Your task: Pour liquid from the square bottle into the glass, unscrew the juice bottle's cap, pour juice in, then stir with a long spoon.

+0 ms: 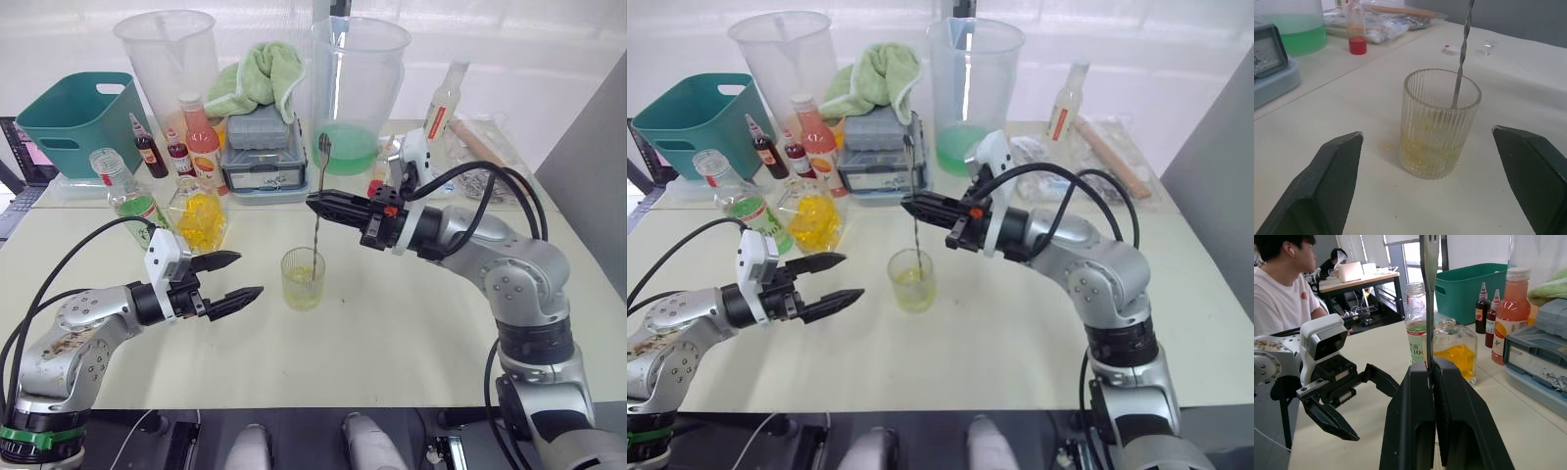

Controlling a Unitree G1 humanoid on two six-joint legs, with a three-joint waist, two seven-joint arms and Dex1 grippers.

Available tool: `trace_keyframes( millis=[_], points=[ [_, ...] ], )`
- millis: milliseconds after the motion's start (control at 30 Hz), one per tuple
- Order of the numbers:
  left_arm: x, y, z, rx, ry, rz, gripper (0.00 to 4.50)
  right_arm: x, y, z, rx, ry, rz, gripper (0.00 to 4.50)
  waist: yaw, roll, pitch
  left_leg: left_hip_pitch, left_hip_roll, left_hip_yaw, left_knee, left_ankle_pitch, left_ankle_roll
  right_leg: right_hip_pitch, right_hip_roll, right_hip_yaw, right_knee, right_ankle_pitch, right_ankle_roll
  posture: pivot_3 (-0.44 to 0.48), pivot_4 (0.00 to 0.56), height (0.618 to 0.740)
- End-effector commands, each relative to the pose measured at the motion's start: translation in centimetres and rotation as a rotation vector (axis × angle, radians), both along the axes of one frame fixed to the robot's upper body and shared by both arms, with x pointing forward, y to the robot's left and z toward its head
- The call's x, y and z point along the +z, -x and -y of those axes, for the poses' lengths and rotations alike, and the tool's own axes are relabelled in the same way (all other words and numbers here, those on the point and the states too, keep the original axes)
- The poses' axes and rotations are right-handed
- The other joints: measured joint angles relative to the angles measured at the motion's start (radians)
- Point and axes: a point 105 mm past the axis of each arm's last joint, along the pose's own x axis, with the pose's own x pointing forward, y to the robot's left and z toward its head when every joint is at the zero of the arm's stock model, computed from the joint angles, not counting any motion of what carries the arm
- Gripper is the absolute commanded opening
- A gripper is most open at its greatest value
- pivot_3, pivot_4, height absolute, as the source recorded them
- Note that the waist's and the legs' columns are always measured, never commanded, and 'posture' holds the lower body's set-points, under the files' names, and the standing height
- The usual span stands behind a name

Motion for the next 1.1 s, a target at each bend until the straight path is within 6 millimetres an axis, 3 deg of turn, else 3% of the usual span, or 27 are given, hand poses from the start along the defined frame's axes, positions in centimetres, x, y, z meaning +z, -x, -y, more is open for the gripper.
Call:
trace_keyframes(
  millis=[33,300,467,867,967,1100],
  points=[
    [0.8,0.3,0.3,-0.007,-0.012,0.059,4.48,0.8,0.8,-0.2,0.019,-0.042,0.053,0.0,0.0,0.0,0.0,0.0,0.0,0.0,0.0,0.0,0.0,0.0,0.0,0.0,0.0,0.0,0.0,0.0,0.15,0.728],
    [0.5,0.2,0.6,-0.014,-0.021,0.064,4.48,-0.2,-1.0,-1.6,-0.039,0.003,0.199,0.0,-0.002,0.0,0.0,0.001,0.0,0.0,0.0,0.0,0.0,0.0,0.0,0.0,0.0,-0.001,0.002,0.0,0.15,0.728],
    [0.0,0.4,0.9,-0.051,-0.049,0.048,4.48,-1.9,-0.9,-2.9,0.021,0.069,0.237,0.0,-0.001,0.0,0.0,0.001,0.0,0.0,0.0,0.0,0.0,0.001,0.0,0.0,0.0,-0.001,0.002,0.0,0.15,0.728],
    [-0.3,0.2,0.9,-0.045,-0.055,0.057,4.48,-1.7,-0.7,-2.5,0.05,0.083,0.251,0.0,0.0,0.0,0.0,0.002,0.0,0.0,0.0,0.0,0.0,0.001,0.0,0.0,0.001,-0.001,0.001,0.0,0.15,0.728],
    [-0.3,0.0,0.9,-0.044,-0.057,0.061,4.48,-1.1,-0.4,-1.6,0.085,0.041,0.127,0.0,0.002,0.0,0.0,0.002,0.0,0.0,0.0,0.0,0.0,0.002,0.0,0.0,0.001,-0.001,0.001,0.0,0.15,0.728],
    [-0.4,0.1,1.0,-0.062,-0.066,0.056,4.48,-1.3,-0.4,-0.3,0.093,0.158,0.134,0.0,0.001,0.0,0.0,0.002,0.0,0.0,0.0,0.0,0.0,0.002,0.0,0.0,0.001,0.0,0.0,0.0,0.15,0.728]
  ],
)
